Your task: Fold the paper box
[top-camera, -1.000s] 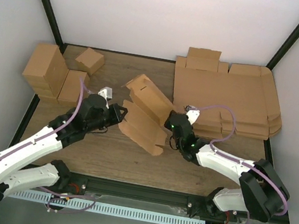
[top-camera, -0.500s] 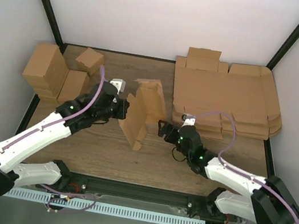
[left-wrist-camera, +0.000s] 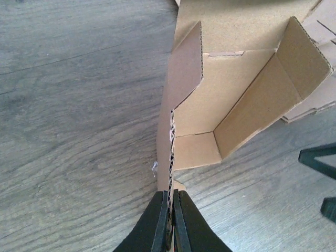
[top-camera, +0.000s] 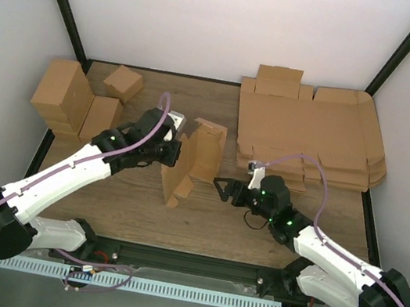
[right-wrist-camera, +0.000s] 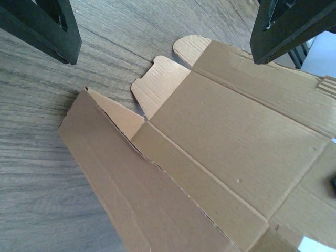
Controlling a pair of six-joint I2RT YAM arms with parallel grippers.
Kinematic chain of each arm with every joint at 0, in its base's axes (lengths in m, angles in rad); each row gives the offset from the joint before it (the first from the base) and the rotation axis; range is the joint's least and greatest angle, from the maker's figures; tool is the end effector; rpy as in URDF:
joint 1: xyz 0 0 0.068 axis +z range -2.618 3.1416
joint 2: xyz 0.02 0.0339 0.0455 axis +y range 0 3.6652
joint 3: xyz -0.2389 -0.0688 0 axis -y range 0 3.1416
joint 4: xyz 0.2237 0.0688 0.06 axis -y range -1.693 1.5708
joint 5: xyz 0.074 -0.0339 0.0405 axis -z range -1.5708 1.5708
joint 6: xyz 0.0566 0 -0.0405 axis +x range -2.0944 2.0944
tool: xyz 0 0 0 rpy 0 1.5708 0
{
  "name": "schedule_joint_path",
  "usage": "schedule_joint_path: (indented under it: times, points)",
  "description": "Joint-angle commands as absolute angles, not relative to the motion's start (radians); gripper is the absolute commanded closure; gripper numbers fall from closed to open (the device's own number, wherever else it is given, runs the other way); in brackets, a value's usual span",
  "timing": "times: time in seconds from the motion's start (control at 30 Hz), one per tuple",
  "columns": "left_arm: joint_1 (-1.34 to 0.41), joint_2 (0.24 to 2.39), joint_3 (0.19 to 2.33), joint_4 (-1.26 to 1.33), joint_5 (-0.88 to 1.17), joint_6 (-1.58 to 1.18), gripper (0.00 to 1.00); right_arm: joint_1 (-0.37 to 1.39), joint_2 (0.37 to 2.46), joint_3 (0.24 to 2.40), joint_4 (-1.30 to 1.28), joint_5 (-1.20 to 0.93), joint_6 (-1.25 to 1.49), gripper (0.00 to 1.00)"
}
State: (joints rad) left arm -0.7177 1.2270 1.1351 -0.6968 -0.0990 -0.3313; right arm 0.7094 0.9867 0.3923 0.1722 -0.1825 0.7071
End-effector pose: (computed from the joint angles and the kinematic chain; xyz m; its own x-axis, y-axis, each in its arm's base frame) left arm 0.1992 -0.1665 0.2852 -0.7012 0.1825 -0.6892 0.3954 0.9039 -0.1629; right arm 0.1644 0.1547 0.1841 -0.7341 0.2117 -0.6452 -0.3805 0.6587 0.6491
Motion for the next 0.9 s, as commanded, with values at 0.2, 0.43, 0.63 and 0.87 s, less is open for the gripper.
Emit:
schedule_joint_path:
  times: [0.2,0.43,0.63,0.87]
  points:
    - [-0.721,1.231,1.075,-0.664,-0.051,-0.275,0.96,0.491,0.975,0.488,0.098,-0.481,0.675,0.09]
    - [-0.726,1.214,1.036,-0.643,-0.039,-0.27,0.96,0.413,1.038,0.53,0.147,-0.585,0.672,0.1]
    - [-0.732,1.213,1.036,-0.648,-0.037,-0.262,0.96,0.409,1.121,0.631,0.159,-0.613,0.691,0.11]
    - [-0.735,1.218,1.056,-0.661,-0.033,-0.246,0.96,0.404,1.185,0.698,0.162,-0.59,0.701,0.1]
